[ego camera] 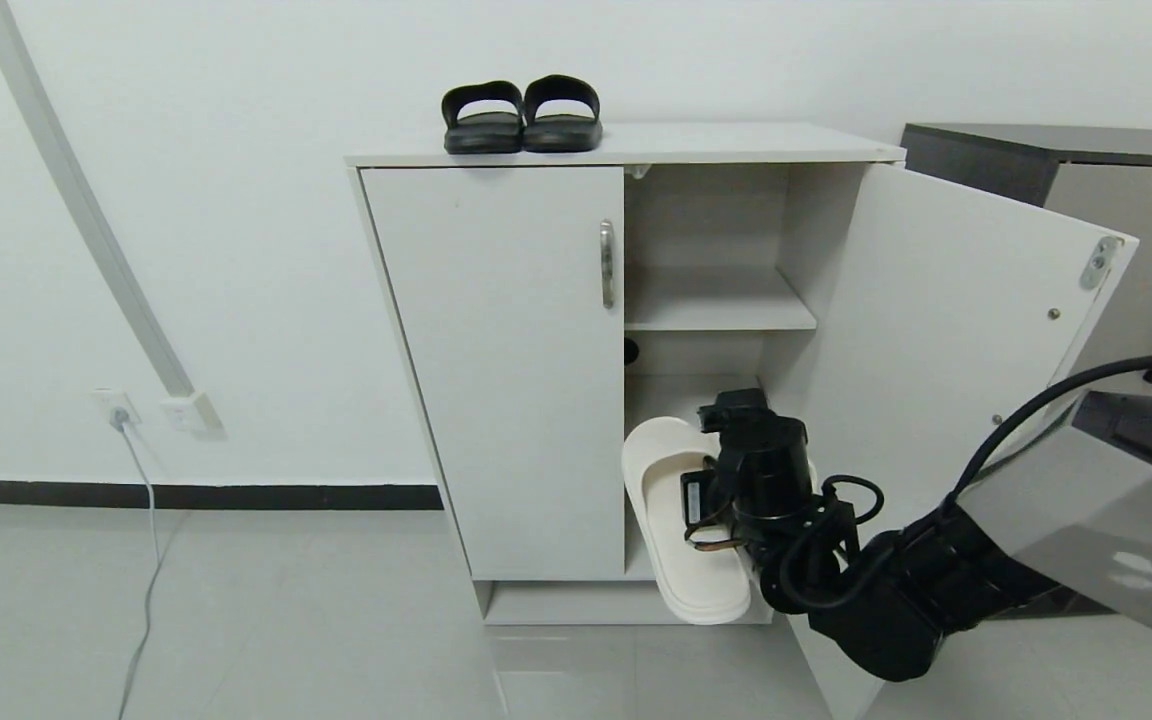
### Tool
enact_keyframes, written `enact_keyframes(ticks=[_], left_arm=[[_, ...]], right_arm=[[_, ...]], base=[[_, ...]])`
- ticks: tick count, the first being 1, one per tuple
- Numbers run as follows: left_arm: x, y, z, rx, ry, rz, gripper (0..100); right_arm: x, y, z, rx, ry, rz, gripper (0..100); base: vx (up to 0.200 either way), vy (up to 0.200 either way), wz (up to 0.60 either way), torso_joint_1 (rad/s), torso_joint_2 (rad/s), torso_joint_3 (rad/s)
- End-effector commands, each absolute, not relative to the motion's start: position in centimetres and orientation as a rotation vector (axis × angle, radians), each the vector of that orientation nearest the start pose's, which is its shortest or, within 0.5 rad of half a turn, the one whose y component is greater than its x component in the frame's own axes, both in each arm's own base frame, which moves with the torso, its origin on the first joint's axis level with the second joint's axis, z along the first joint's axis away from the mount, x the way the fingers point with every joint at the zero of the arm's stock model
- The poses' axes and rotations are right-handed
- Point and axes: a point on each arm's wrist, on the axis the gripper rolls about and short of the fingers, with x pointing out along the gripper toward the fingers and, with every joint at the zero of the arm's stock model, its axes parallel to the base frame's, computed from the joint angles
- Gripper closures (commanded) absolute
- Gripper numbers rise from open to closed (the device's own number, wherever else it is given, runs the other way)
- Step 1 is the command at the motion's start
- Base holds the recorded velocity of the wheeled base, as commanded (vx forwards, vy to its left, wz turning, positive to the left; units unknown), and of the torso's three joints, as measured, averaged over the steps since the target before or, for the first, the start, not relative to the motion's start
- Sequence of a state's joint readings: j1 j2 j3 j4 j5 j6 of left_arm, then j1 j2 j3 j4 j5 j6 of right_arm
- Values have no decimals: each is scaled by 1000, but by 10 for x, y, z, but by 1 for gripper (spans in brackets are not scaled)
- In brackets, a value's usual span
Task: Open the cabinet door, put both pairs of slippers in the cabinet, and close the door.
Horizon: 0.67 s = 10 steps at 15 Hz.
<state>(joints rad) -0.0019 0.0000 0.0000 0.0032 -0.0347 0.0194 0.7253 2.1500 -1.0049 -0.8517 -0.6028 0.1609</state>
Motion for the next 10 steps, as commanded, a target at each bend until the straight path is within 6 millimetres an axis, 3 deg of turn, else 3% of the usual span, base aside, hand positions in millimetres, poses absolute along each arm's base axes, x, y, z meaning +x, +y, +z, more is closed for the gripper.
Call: enact_keyframes(ticks=[1, 10], left_arm=[[-23, -1, 75, 20, 4, -37, 100], [-23, -1, 75, 20, 4, -37, 100]], right_arm=[[308, 256, 91, -26, 247, 101, 100], [308, 266, 78, -78, 259, 96, 100]], base=[[0, -200, 0, 7, 2, 2], [0, 0, 0, 0, 0, 0]])
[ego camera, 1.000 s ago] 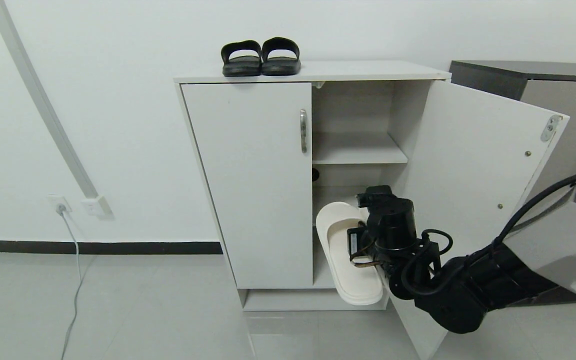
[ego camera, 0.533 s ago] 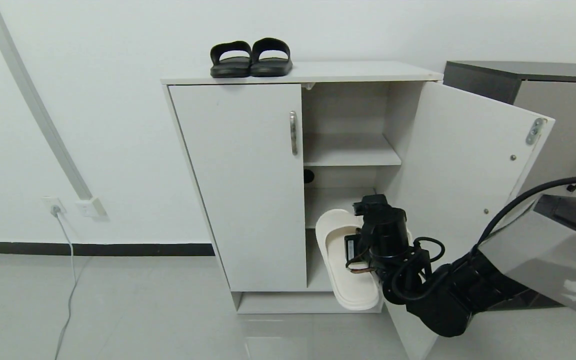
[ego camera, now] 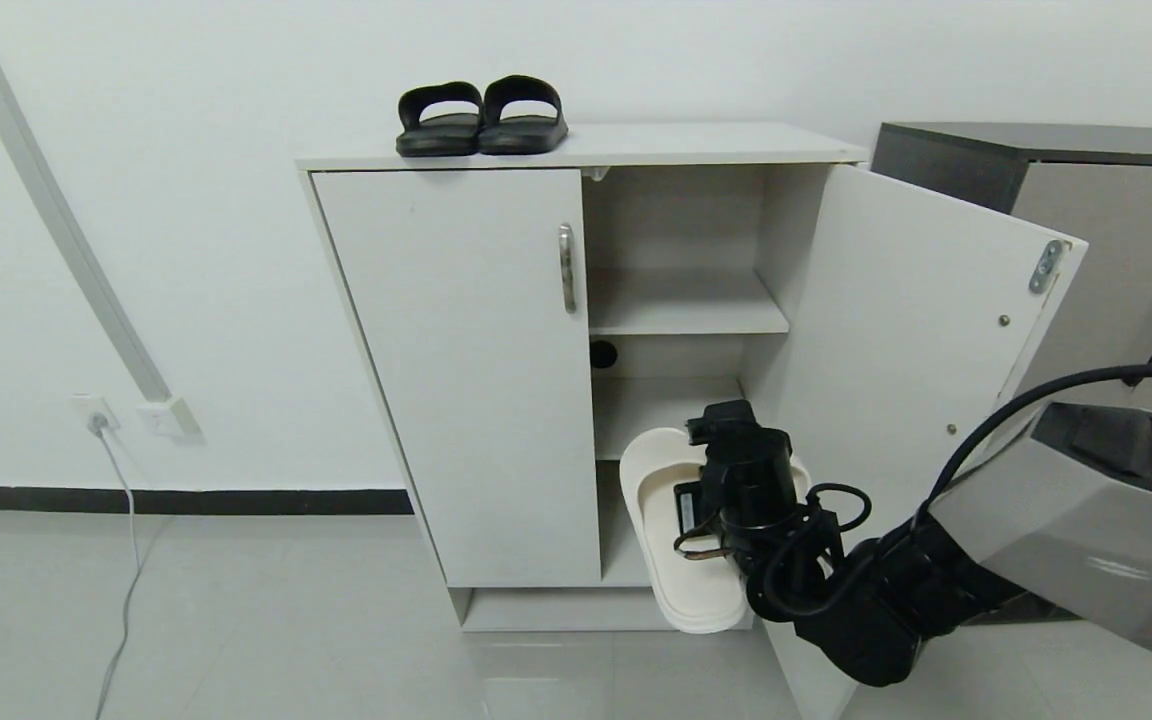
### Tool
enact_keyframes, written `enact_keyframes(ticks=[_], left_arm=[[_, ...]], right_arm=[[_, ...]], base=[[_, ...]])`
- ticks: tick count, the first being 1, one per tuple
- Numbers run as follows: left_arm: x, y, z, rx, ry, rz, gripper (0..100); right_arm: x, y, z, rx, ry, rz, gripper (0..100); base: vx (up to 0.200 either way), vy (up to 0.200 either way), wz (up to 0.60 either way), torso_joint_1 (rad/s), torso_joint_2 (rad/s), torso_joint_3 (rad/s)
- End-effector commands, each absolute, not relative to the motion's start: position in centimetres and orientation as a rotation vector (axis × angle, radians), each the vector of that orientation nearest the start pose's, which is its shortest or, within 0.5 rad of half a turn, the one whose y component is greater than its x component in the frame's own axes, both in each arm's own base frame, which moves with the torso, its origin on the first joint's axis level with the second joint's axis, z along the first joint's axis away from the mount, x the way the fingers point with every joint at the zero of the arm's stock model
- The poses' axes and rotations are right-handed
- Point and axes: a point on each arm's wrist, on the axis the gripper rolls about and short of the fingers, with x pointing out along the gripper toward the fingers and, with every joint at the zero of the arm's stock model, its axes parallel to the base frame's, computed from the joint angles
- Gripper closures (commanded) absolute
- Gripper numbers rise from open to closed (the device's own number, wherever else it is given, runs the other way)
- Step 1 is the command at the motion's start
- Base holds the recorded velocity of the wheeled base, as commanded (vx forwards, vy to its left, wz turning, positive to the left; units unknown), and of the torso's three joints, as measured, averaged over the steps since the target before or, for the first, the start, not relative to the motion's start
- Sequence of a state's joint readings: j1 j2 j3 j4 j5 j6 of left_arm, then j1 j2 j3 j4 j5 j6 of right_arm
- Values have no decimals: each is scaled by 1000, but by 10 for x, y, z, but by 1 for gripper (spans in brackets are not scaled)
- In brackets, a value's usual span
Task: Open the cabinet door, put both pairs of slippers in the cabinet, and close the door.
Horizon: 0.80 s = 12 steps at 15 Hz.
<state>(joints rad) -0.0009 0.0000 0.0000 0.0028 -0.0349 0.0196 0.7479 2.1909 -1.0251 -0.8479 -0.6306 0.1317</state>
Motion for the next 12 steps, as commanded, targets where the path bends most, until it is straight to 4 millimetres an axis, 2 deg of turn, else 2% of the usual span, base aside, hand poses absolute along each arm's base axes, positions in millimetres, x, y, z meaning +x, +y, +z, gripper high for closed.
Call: enact_keyframes(ticks=[1, 5, 12], left_arm=[[-23, -1, 75, 20, 4, -37, 100], [-23, -1, 75, 18, 4, -37, 100], [-23, -1, 75, 18, 4, -37, 100]], right_arm=[[308, 267, 78, -97, 257, 95, 100], [315, 259, 74, -187, 252, 0, 100], [330, 239, 73, -200, 258, -64, 100]], base=[[0, 0, 0, 0, 0, 0], [0, 0, 0, 0, 0, 0], [0, 0, 0, 0, 0, 0]])
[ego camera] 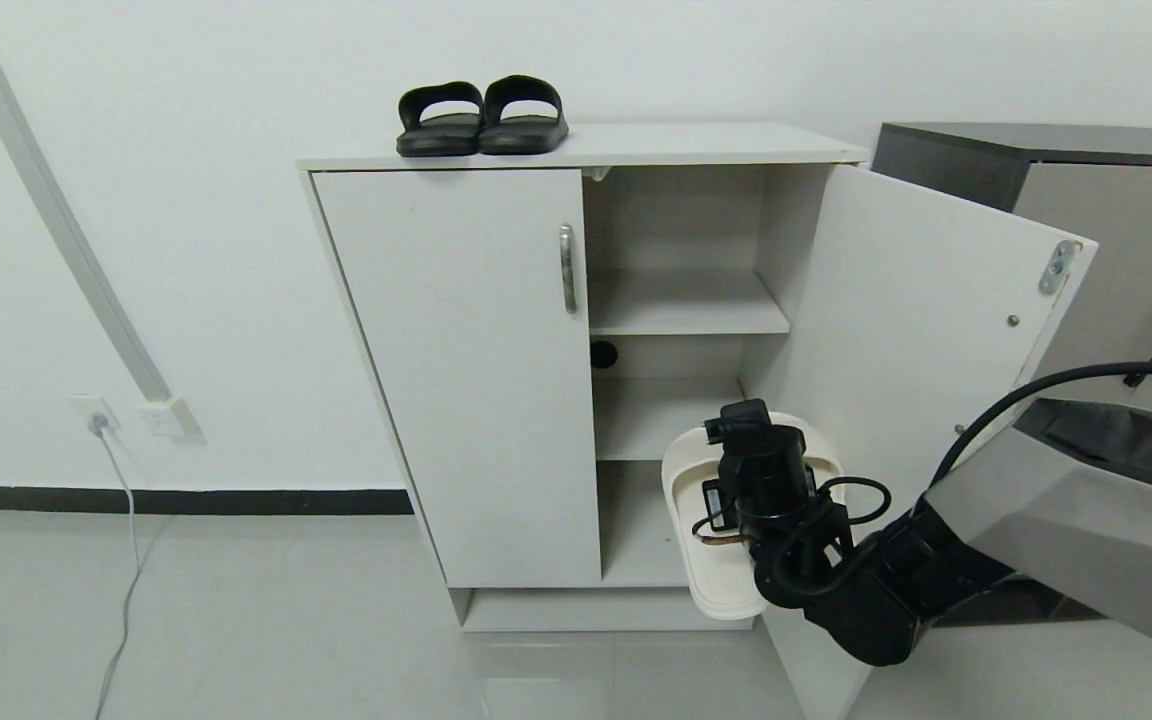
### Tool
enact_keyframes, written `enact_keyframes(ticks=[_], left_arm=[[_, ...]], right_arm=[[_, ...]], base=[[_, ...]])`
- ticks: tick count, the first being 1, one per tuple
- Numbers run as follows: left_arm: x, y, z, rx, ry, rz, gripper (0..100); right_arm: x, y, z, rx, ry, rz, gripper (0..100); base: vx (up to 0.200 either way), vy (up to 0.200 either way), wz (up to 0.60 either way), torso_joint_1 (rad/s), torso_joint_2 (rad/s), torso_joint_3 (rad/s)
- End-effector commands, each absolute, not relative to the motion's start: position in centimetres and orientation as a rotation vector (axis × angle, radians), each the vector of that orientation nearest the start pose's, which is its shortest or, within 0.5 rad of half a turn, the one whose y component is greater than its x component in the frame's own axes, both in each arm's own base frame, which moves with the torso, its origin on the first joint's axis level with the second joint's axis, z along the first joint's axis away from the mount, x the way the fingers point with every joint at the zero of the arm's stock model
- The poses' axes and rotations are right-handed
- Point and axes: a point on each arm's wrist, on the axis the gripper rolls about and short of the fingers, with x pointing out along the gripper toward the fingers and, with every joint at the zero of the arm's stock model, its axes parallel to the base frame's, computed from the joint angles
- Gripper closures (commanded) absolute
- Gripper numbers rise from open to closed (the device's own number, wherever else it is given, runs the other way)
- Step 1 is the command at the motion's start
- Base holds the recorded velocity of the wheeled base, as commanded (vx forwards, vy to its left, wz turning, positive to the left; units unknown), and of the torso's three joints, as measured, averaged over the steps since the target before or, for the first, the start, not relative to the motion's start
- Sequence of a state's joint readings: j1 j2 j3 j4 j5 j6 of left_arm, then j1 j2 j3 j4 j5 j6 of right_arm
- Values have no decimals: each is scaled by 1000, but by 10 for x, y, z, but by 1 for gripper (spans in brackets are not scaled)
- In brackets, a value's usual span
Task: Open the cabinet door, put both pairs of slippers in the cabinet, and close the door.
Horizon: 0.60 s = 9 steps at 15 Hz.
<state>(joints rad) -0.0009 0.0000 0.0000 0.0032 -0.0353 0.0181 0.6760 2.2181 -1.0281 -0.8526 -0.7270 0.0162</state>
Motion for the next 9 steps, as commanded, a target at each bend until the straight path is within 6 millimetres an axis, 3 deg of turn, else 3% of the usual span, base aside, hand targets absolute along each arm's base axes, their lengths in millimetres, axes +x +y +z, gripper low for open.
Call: enact_keyframes(ticks=[1, 9], left_arm=[[-23, -1, 75, 18, 4, -35, 100], [-23, -1, 75, 18, 4, -35, 100]], right_arm=[[330, 239, 73, -201, 259, -64, 100], [330, 232, 70, -202, 263, -79, 100]], base=[[0, 0, 0, 0, 0, 0], [0, 0, 0, 0, 0, 0]])
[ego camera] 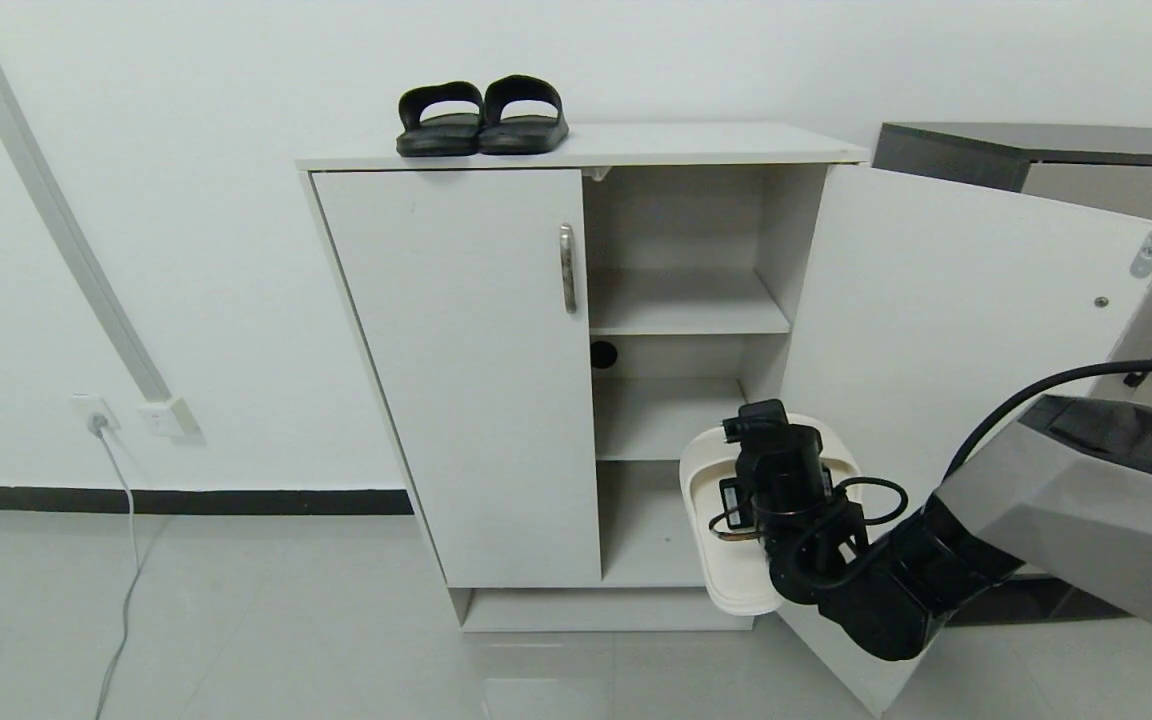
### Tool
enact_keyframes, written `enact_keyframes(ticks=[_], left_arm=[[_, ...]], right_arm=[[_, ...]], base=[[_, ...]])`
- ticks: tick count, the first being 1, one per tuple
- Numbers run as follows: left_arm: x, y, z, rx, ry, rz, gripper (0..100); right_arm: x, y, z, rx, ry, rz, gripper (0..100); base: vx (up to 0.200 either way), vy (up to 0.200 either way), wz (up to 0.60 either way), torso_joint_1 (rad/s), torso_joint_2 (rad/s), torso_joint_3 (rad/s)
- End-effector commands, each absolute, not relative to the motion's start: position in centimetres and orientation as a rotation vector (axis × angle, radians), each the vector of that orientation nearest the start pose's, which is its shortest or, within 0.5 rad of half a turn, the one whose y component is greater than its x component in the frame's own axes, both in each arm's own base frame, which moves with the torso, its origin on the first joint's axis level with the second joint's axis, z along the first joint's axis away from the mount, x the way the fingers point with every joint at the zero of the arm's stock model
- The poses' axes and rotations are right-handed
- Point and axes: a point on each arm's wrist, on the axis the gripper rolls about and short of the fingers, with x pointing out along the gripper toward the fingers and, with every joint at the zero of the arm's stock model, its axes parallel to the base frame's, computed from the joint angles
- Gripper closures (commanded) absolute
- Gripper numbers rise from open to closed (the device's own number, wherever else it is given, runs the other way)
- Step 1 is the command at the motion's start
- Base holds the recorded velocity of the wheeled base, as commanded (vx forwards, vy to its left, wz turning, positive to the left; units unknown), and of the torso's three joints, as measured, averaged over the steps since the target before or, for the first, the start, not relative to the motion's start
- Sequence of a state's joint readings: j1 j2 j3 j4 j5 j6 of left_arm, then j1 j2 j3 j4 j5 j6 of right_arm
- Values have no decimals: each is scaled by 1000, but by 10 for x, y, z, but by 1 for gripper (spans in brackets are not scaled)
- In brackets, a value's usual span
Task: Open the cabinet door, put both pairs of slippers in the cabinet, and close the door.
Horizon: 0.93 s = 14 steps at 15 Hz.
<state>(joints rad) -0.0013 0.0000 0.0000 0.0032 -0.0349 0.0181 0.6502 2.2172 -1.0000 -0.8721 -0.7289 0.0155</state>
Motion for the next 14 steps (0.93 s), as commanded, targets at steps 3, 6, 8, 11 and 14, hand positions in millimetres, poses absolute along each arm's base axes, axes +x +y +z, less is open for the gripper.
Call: enact_keyframes(ticks=[3, 6, 8, 11, 14], left_arm=[[-23, -1, 75, 18, 4, -35, 100], [-23, -1, 75, 20, 4, -35, 100], [-23, -1, 75, 20, 4, -35, 100], [-23, -1, 75, 18, 4, -35, 100], [-23, -1, 75, 18, 4, -34, 100]], right_arm=[[327, 235, 69, -185, 260, -51, 100], [332, 260, 55, -67, 239, 72, 100], [347, 272, 48, -13, 220, 71, 100], [356, 280, 34, 4, 230, 68, 100], [361, 285, 29, 15, 234, 67, 100]], base=[[0, 0, 0, 0, 0, 0], [0, 0, 0, 0, 0, 0], [0, 0, 0, 0, 0, 0], [0, 0, 0, 0, 0, 0], [0, 0, 0, 0, 0, 0]])
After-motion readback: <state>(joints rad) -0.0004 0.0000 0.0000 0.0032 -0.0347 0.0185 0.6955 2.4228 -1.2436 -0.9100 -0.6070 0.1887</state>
